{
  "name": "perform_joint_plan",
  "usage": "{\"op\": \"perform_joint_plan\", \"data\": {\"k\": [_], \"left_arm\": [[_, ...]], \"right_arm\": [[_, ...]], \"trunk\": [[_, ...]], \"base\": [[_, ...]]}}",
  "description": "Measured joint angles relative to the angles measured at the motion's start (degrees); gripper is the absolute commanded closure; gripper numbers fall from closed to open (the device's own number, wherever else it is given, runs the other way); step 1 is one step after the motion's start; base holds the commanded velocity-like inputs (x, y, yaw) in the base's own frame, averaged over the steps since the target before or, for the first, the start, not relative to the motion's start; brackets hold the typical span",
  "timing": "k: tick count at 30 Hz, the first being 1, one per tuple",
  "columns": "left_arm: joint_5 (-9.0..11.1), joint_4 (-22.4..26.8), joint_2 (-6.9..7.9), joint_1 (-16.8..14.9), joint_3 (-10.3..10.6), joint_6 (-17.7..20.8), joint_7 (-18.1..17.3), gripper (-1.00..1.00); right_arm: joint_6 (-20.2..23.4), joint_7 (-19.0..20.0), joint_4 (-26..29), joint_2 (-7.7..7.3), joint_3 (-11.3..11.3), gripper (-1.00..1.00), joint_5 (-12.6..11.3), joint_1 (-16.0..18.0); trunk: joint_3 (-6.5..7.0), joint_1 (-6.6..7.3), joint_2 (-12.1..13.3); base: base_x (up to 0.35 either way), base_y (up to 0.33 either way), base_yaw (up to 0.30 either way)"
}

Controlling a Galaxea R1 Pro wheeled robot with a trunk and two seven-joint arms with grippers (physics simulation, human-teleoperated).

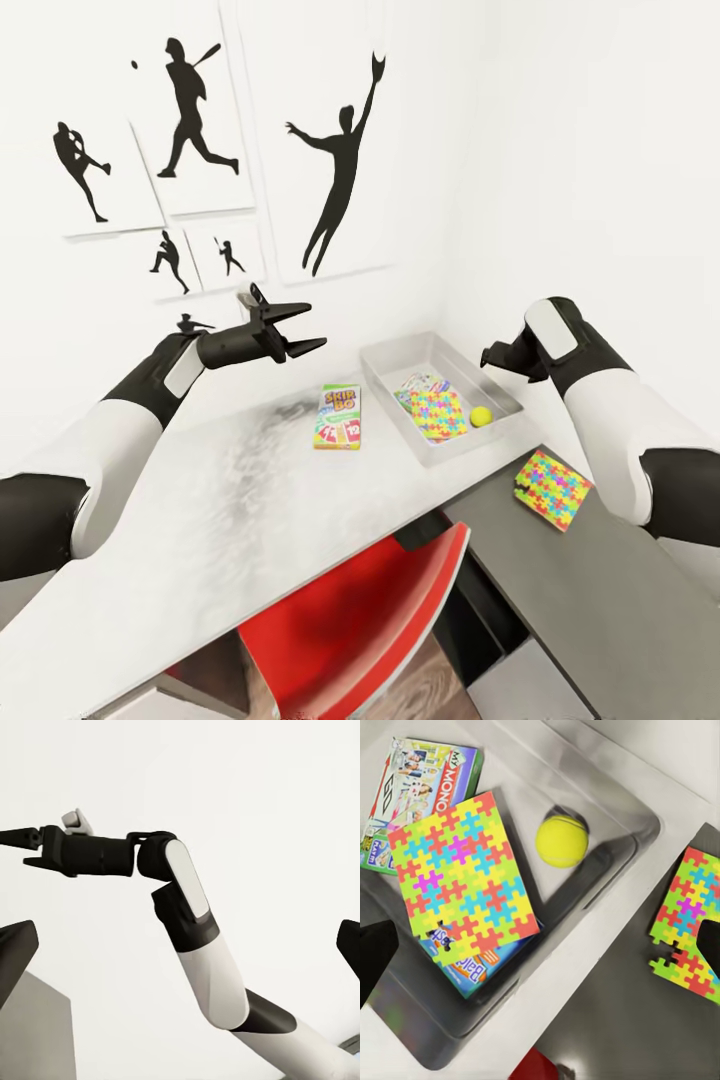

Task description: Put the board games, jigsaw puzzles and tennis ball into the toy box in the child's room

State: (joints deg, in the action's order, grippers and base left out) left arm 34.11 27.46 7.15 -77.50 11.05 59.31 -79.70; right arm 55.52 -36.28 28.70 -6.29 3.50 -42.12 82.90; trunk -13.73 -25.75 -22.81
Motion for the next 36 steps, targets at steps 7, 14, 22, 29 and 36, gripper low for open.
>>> {"op": "perform_joint_plan", "data": {"k": [7, 14, 22, 29, 36], "left_arm": [[-0.09, 0.0, 0.0, 0.05, 0.0, -0.02, 0.05, -1.0], [-0.59, 0.0, 0.0, 0.12, 0.0, -0.02, 0.05, -1.0], [-0.71, 0.0, 0.0, 0.61, 0.0, -0.09, 0.06, -1.0], [-0.72, 0.0, 0.0, 0.74, 0.0, -0.1, 0.06, -1.0], [-0.73, -0.01, 0.1, 0.8, 0.0, -0.11, 0.06, -1.0]], "right_arm": [[-0.12, 0.03, 0.0, 0.02, 0.0, -1.0, -0.01, -0.14], [-0.13, 0.05, 0.0, 0.03, 0.0, -1.0, -0.02, -0.16], [-0.13, 0.08, 0.0, 0.02, 0.0, -1.0, -0.01, -0.16], [-0.13, 0.1, 0.0, 0.02, 0.0, -1.0, -0.01, -0.17], [-0.12, 0.09, -0.1, 0.02, 0.0, -1.0, -0.02, -0.21]], "trunk": [[0.66, 0.01, 0.0], [1.33, -0.01, 0.0], [2.09, 0.0, 0.0], [2.76, 0.0, 0.01], [3.42, 0.0, 0.01]], "base": [[-0.015, 0.0, 0.0], [-0.038, 0.0, 0.0], [-0.125, 0.026, 0.0], [-0.076, 0.057, 0.0], [-0.03, 0.046, -0.021]]}}
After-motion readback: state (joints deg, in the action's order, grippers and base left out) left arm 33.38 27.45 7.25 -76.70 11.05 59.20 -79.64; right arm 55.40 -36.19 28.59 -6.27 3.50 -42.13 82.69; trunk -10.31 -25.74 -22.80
